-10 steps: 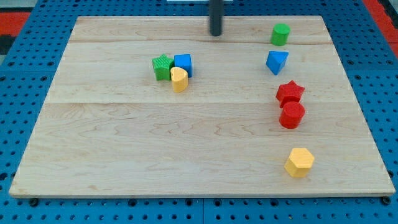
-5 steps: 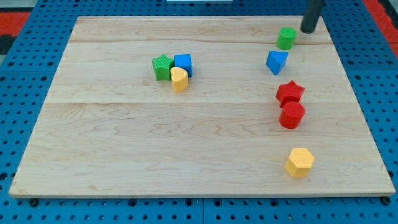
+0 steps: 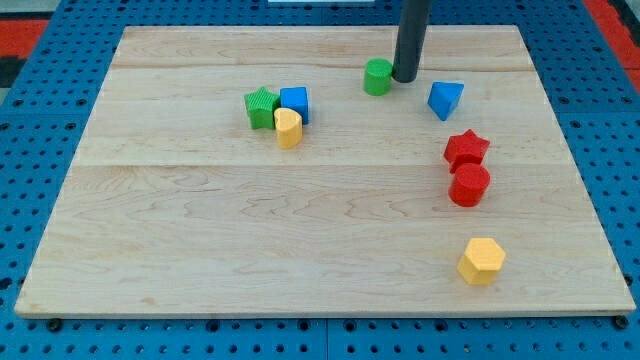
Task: Push the green circle diagonally to yellow hexagon
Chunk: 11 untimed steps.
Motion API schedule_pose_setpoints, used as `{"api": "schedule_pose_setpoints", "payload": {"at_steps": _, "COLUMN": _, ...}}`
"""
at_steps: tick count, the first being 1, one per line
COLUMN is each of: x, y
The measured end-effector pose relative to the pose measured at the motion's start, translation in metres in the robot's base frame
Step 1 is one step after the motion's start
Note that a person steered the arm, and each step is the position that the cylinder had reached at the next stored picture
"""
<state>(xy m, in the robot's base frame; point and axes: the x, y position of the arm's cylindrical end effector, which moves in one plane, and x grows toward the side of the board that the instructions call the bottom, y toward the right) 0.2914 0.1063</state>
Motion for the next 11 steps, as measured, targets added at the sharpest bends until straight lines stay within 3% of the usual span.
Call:
{"api": "schedule_pose_setpoints", "payload": {"at_steps": 1, "x": -0.018, "y": -0.009}}
{"api": "schedule_pose_setpoints", "payload": {"at_steps": 2, "x": -0.008, "y": -0.045}}
{"api": "schedule_pose_setpoints", "payload": {"at_steps": 4, "x": 0.047, "y": -0.045}}
{"api": "schedule_pose_setpoints", "payload": {"at_steps": 6, "x": 0.043, "y": -0.051}}
{"api": "schedule_pose_setpoints", "payload": {"at_steps": 9, "x": 0.093, "y": -0.066}}
{"api": "schedule_pose_setpoints", "payload": {"at_steps": 11, "x": 0.055, "y": -0.004}}
